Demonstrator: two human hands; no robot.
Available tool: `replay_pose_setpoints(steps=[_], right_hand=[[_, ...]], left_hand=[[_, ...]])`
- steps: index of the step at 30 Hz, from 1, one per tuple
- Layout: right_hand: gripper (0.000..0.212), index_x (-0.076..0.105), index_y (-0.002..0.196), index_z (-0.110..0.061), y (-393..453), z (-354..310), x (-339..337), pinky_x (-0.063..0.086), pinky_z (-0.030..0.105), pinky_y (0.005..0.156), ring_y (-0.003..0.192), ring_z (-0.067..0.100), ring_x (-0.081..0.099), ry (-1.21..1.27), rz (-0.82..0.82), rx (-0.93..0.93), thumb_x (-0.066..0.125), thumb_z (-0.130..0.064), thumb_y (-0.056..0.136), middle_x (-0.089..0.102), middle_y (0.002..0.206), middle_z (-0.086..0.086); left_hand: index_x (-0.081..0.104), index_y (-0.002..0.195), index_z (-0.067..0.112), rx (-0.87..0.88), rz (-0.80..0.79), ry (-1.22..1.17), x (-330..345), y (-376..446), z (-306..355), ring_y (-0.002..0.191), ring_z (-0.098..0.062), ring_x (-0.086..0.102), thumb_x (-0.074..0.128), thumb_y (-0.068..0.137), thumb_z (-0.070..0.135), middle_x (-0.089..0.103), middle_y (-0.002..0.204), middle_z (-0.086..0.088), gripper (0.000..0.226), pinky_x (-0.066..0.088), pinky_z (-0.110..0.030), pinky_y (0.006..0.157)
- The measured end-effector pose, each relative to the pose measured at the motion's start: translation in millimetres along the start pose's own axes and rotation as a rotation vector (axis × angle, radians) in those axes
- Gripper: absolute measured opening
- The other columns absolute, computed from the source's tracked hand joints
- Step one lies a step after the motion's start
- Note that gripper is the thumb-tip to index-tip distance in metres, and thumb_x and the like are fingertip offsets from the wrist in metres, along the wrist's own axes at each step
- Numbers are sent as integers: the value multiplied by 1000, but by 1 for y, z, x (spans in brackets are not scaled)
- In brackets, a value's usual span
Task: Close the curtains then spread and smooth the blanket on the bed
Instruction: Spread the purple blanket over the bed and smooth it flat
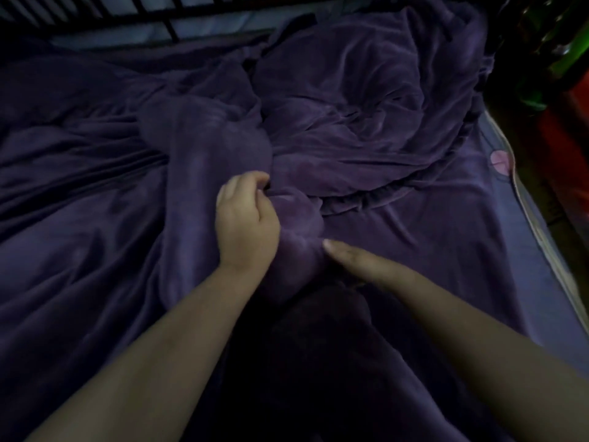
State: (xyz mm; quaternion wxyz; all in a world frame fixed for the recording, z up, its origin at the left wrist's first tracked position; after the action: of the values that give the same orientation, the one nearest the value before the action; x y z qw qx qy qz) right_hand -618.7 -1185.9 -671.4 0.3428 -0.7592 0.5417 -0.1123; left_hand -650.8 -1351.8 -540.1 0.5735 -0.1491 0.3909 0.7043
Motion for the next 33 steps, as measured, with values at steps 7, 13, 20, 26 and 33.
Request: replay_pose_setpoints(steps=[7, 13, 20, 26, 33], right_hand=[[37, 42, 109, -8, -25, -5, 39, 44, 42, 90, 106, 28, 54, -187, 252, -22, 63, -13, 79, 58, 113, 18], [41, 56, 119, -18, -95, -29, 68, 47, 40, 82, 104, 37, 58, -545, 537, -111, 45, -6, 81, 64, 116, 19], [18, 64, 76, -9, -208, -113, 121, 49, 25, 64, 79, 26, 61, -866, 144, -92, 52, 4, 70, 66, 75, 7], [21, 55, 66, -16, -244, -115, 237, 25, 18, 40, 39, 11, 32, -533, -308, -5, 44, -6, 51, 36, 50, 4], [38, 51, 105, -17, -254, -58, 280, 39, 23, 45, 45, 12, 50, -151, -472, -44, 41, 14, 84, 52, 60, 13]], left_hand=[[-3, 144, 42, -231, -625, 739, -59, -58, -74, 144, -32, -10, 69, 71, 35, -15, 156, -7, 103, 6, -58, 113], [19, 143, 42, -295, -490, 641, -142, -50, -91, 107, -37, 54, 45, 90, 19, 44, 130, -19, 63, 45, -39, 79], [42, 134, 33, 15, -392, 1290, -282, -32, -129, 115, -35, 44, 34, 97, 26, 42, 128, -17, 38, 35, -35, 98], [32, 140, 12, 12, -607, 1155, -303, -90, -143, 141, -35, 15, 41, 94, 29, 17, 152, -20, 50, 20, -49, 113], [21, 143, 18, -518, -761, -99, -217, -163, -98, 126, -29, 47, 64, 78, 30, 47, 140, -10, 79, 38, -30, 101]])
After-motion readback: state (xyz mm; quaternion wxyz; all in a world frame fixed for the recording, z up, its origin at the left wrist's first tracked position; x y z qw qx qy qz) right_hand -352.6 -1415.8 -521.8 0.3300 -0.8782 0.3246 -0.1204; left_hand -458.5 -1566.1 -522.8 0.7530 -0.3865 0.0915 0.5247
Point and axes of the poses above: each hand's wrist, its own y-axis towards the middle knuckle, its own x-axis out of the palm, z = x × y, the point moved 2 cm from there along y, towards the middle knuckle
